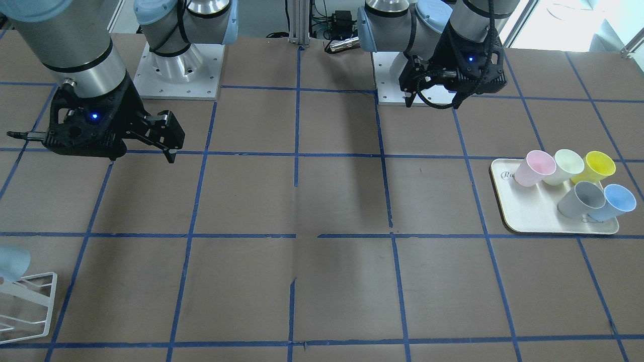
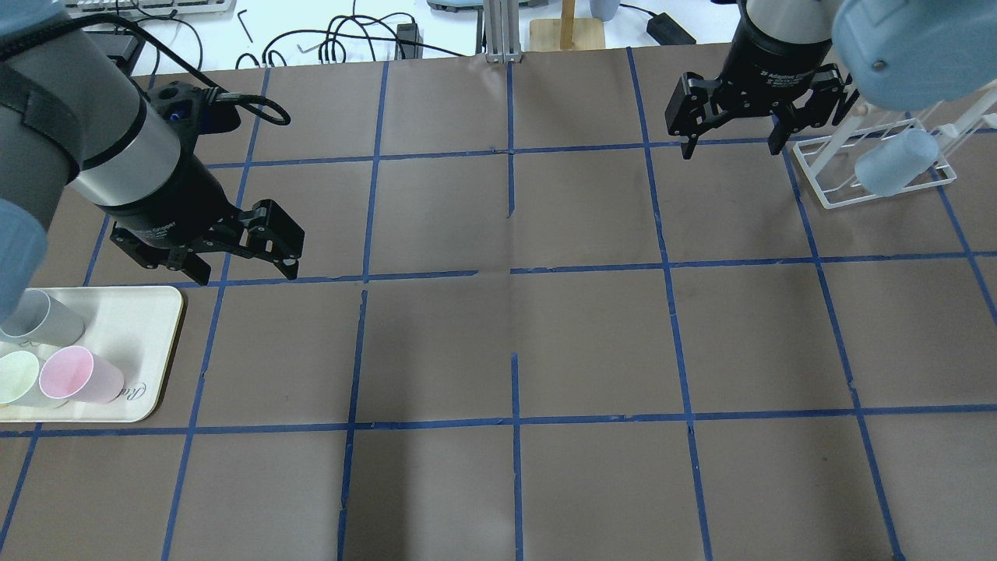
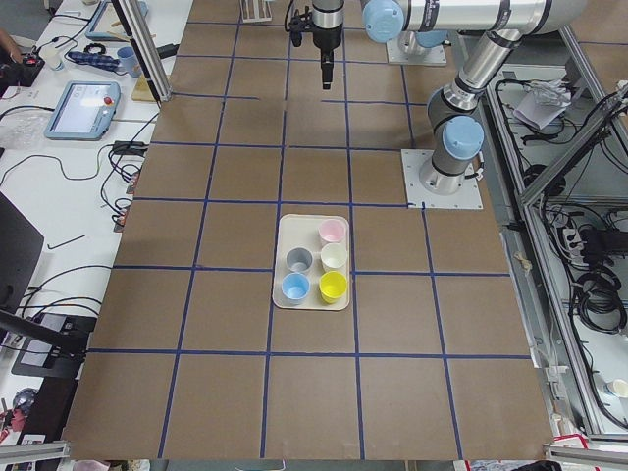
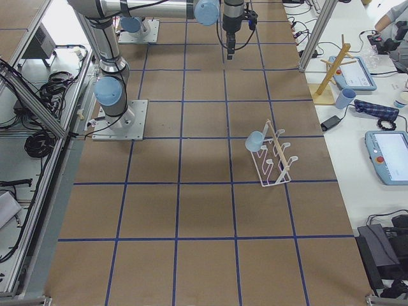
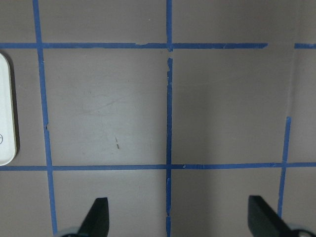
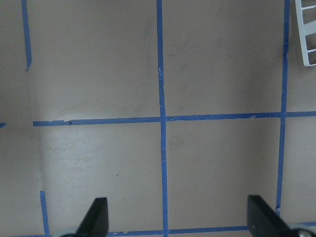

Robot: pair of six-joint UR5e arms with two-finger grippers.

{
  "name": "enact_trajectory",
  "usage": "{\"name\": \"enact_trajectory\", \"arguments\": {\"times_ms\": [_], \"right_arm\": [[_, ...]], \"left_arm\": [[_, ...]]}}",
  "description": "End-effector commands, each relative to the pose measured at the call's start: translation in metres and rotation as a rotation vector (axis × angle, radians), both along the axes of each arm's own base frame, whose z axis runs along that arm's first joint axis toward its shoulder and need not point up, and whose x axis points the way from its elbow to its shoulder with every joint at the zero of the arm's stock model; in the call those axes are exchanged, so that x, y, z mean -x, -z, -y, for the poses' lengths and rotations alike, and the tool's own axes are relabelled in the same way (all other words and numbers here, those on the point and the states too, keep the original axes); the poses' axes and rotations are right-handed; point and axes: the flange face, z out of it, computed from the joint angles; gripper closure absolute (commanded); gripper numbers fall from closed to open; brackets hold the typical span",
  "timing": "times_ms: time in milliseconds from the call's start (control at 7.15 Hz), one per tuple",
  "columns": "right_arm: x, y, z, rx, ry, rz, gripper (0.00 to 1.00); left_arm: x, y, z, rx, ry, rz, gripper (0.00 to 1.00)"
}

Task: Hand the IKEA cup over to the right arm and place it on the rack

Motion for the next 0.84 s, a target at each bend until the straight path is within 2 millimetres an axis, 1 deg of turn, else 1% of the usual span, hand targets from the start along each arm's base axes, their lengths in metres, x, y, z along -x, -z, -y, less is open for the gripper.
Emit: {"name": "enact_trajectory", "arguments": {"times_ms": [0, 280, 420, 559, 699], "right_arm": [[0.0055, -0.0032, 0.0031, 0.013, 0.005, -0.006, 0.00], [0.0042, -0.0078, 0.0031, 0.016, 0.012, 0.040, 0.00], [-0.0010, -0.0087, 0.0018, 0.018, 0.005, 0.060, 0.00], [0.0038, -0.0062, 0.0028, 0.012, 0.005, 0.052, 0.00], [0.0041, -0.0030, 0.0027, 0.004, 0.006, 0.049, 0.00]], "left_arm": [[0.0000, 0.0008, -0.0002, -0.002, 0.000, 0.000, 0.00], [0.0000, 0.0009, -0.0008, -0.002, 0.000, 0.000, 0.00], [0.0000, 0.0009, -0.0008, -0.002, 0.000, 0.000, 0.00], [-0.0006, 0.0002, -0.0005, -0.001, -0.002, 0.000, 0.00], [-0.0008, 0.0002, -0.0005, -0.001, -0.001, 0.002, 0.00]]}}
